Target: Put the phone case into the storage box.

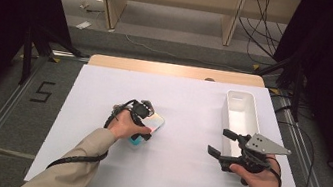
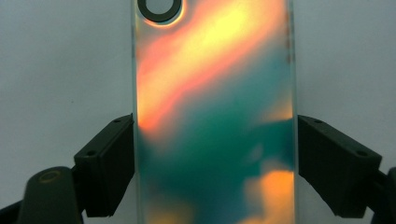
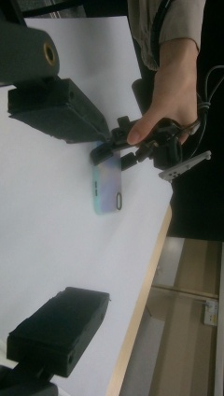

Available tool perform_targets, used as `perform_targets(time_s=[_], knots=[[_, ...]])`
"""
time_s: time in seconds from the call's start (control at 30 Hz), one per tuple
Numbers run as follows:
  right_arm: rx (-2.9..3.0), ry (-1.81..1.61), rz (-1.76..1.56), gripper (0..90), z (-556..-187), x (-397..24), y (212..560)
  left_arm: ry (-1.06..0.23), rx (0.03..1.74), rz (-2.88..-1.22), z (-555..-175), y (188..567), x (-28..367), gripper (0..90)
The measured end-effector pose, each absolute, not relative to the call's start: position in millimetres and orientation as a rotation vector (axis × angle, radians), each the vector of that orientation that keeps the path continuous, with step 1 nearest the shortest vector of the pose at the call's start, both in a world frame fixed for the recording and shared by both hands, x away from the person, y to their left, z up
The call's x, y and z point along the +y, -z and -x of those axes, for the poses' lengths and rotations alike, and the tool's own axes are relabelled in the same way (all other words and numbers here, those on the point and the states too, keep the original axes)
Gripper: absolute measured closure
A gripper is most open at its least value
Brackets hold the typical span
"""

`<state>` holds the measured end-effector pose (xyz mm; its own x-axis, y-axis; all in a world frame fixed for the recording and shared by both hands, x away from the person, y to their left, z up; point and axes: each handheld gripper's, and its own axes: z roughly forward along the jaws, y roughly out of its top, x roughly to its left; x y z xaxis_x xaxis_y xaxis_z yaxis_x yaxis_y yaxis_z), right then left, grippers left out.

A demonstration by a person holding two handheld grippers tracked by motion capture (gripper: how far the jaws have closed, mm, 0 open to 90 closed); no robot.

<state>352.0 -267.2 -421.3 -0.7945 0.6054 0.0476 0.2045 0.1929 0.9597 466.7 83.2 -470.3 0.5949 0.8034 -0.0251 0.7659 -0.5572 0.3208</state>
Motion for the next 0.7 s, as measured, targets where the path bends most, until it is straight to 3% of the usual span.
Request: perform_targets(time_s=[0.7], knots=[[2.114,-1.628,-0.769,18.1,-353,-267,420,-0.191,1.195,-2.418,-457,458,90,17.2]])
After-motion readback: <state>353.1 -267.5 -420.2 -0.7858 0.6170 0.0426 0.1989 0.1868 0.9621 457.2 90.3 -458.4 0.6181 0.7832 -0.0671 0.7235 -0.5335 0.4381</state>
